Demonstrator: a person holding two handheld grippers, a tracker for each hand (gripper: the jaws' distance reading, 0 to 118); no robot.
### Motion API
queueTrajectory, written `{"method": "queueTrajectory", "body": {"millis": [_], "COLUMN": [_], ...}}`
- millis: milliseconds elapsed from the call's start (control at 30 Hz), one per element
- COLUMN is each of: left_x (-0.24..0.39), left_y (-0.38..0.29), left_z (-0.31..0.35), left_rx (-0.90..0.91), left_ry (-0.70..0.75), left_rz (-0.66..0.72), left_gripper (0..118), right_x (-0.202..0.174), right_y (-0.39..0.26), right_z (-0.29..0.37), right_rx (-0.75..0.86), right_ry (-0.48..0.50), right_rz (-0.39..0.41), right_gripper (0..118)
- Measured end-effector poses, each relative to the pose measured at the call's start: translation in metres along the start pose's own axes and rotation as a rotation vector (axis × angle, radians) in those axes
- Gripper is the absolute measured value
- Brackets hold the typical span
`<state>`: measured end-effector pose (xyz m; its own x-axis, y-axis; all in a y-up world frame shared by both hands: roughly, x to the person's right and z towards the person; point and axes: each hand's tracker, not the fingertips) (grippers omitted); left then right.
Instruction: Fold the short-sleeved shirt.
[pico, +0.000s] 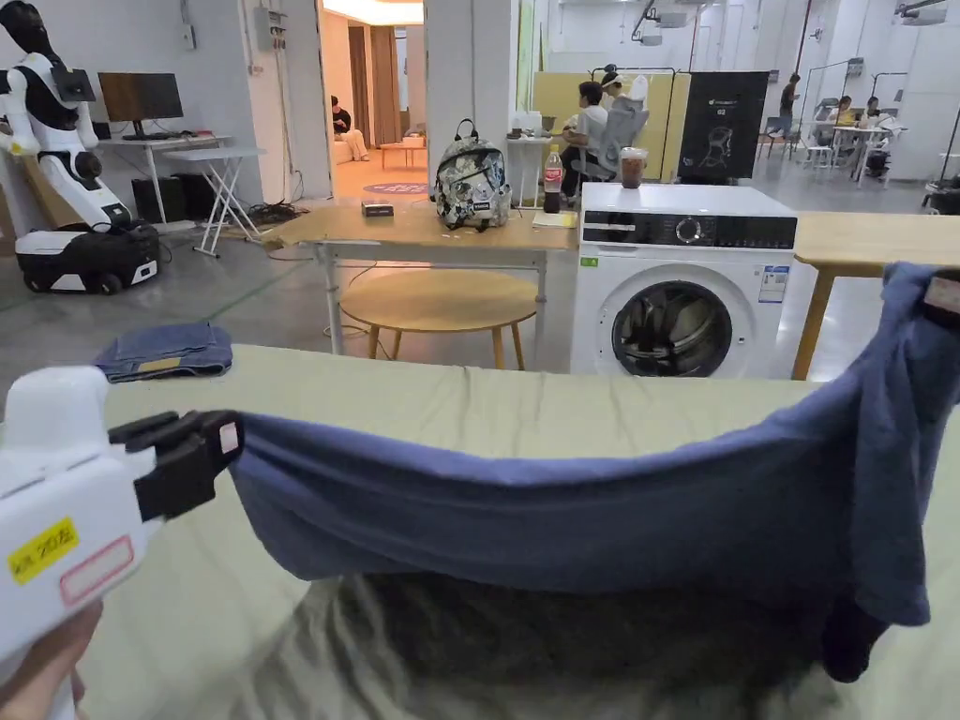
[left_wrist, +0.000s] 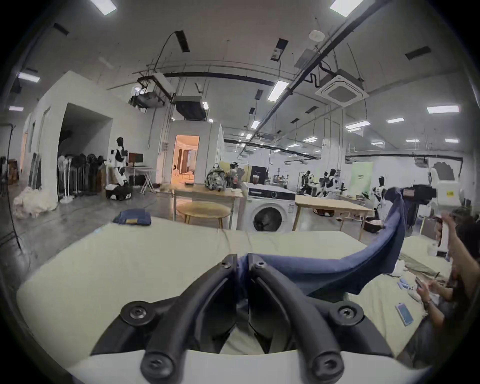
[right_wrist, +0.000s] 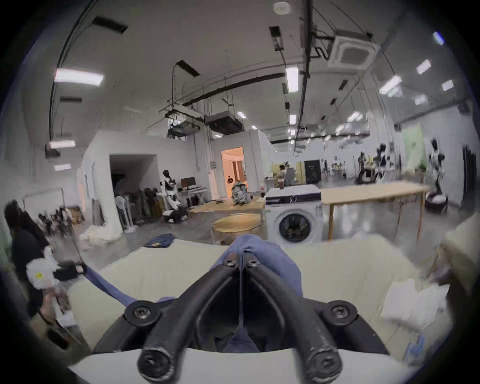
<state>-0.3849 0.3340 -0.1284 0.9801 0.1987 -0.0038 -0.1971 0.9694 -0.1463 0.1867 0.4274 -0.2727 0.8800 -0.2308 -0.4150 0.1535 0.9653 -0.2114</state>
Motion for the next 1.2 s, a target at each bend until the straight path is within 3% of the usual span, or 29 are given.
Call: {"method": "queueTrajectory", "body": {"millis": [167,300,433,500,600,633,700,733,767,867,967,1100,1200], "left_x": [0.01,0.004,-0.03,-0.036,-0.038,-0.039,-0.045,-0.042,-0.041,-0.022,-0.004,0.032,0.054], "left_y": [-0.088,-0.149,-0.195,-0.216,-0.23,-0.232,-0.231,-0.234,-0.23,-0.204,-0.169,-0.126,-0.105], "left_z": [0.076,0.103,0.103,0.1,0.099,0.098,0.095,0.099,0.101,0.111,0.123,0.134,0.137], "left_rx": [-0.071,-0.247,-0.378,-0.431,-0.446,-0.446,-0.456,-0.449,-0.424,-0.377,-0.284,-0.133,-0.05], "left_ry": [0.087,0.138,0.162,0.14,0.148,0.151,0.146,0.141,0.144,0.137,0.131,0.13,0.107], "left_rz": [0.103,0.166,0.23,0.259,0.254,0.256,0.272,0.259,0.222,0.107,0.035,-0.066,-0.049], "left_gripper": [2,2,2,2,2,2,26,42,50,54,56,56,56], "right_x": [0.001,0.002,0.007,0.011,0.02,0.021,0.025,0.025,0.025,0.025,0.011,-0.019,-0.05], "right_y": [-0.101,-0.18,-0.243,-0.272,-0.304,-0.31,-0.324,-0.328,-0.33,-0.318,-0.286,-0.237,-0.22], "right_z": [0.075,0.13,0.154,0.157,0.156,0.156,0.158,0.159,0.161,0.178,0.197,0.201,0.183], "right_rx": [-0.033,-0.118,-0.273,-0.332,-0.399,-0.412,-0.448,-0.457,-0.467,-0.445,-0.324,-0.222,-0.22], "right_ry": [-0.077,-0.12,-0.172,-0.249,-0.293,-0.301,-0.29,-0.297,-0.32,-0.382,-0.435,-0.407,-0.398], "right_rz": [-0.028,-0.15,-0.258,-0.237,-0.274,-0.28,-0.289,-0.284,-0.275,-0.245,-0.159,-0.052,0.033], "right_gripper": [0,0,0,0,0,5,58,82,89,89,89,89,83]}}
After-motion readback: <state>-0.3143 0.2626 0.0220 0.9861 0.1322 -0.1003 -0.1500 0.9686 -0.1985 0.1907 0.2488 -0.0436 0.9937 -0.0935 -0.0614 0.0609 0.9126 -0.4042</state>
